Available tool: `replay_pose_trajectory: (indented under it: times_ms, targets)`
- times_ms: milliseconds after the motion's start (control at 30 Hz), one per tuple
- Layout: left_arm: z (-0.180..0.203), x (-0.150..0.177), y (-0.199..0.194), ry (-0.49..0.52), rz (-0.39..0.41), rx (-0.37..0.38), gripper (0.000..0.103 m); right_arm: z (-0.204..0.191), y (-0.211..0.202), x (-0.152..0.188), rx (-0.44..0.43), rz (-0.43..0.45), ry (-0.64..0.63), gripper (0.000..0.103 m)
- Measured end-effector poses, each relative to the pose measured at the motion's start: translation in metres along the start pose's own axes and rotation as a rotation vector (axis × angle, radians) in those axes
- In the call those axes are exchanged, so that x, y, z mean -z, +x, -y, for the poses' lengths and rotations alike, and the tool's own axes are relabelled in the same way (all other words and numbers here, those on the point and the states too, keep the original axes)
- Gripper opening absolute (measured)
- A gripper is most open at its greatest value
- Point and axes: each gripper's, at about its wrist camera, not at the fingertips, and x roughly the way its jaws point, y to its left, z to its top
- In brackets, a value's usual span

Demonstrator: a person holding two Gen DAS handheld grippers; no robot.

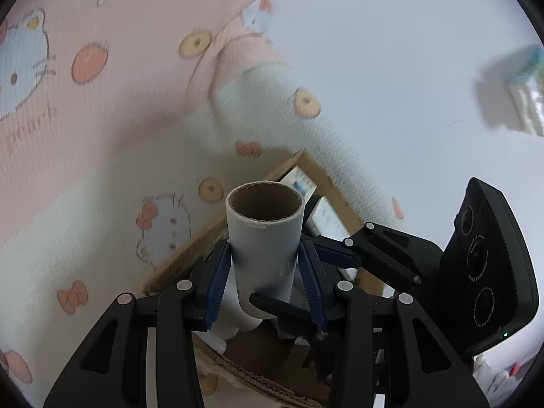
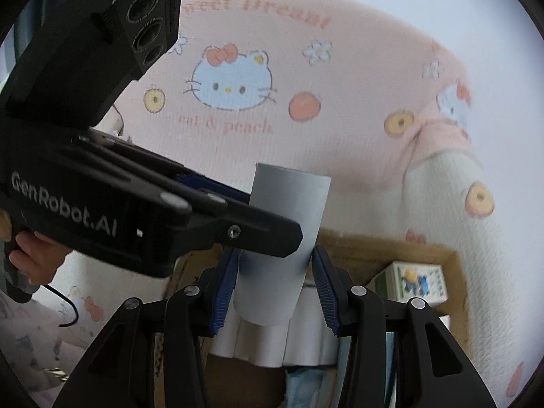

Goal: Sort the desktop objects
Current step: 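Carry the upright tube with the left gripper over the cardboard box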

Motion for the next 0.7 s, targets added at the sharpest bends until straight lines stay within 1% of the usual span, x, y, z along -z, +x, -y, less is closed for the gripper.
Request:
replay_pose_trajectory:
  times_ms: [67, 100, 167, 233, 267, 333, 400, 467, 567, 700]
  targets:
    - [-0.001, -0.003, 0.01, -0.029, -0.055, -0.029, 0.045, 0.011, 0.006, 0.001, -0.05, -0.016, 0.033, 0.042]
    - [-0.003, -0.005, 0.017, -0.065, -0.085, -0.033, 0.045, 0.019, 0.011, 0.003, -0.08, -0.028, 0.058, 0.042]
    - [-0.006, -0.004, 0.027, -0.137, -0.14, -0.032, 0.045, 0.028, 0.016, 0.005, -0.105, -0.047, 0.096, 0.042]
    - [-0.006, -0.005, 0.039, -0.192, -0.196, -0.039, 0.045, 0.029, 0.014, 0.009, -0.117, -0.054, 0.097, 0.042]
    - [-0.004, -0.005, 0.044, -0.201, -0.213, -0.046, 0.045, 0.032, 0.015, 0.012, -0.12, -0.061, 0.09, 0.042]
    - [0.003, -0.005, 0.055, -0.189, -0.245, -0.079, 0.045, 0.037, 0.017, 0.018, -0.125, -0.086, 0.097, 0.042]
    - [0.012, -0.006, 0.065, -0.167, -0.269, -0.115, 0.045, 0.04, 0.018, 0.026, -0.137, -0.115, 0.121, 0.042]
    - [0.018, -0.005, 0.076, -0.172, -0.303, -0.141, 0.045, 0.049, 0.018, 0.036, -0.144, -0.13, 0.152, 0.042]
    - [0.019, -0.001, 0.083, -0.218, -0.341, -0.177, 0.045, 0.057, 0.019, 0.043, -0.166, -0.146, 0.19, 0.041]
    - [0.009, 0.01, 0.096, -0.306, -0.392, -0.247, 0.045, 0.061, 0.03, 0.052, -0.244, -0.195, 0.214, 0.04]
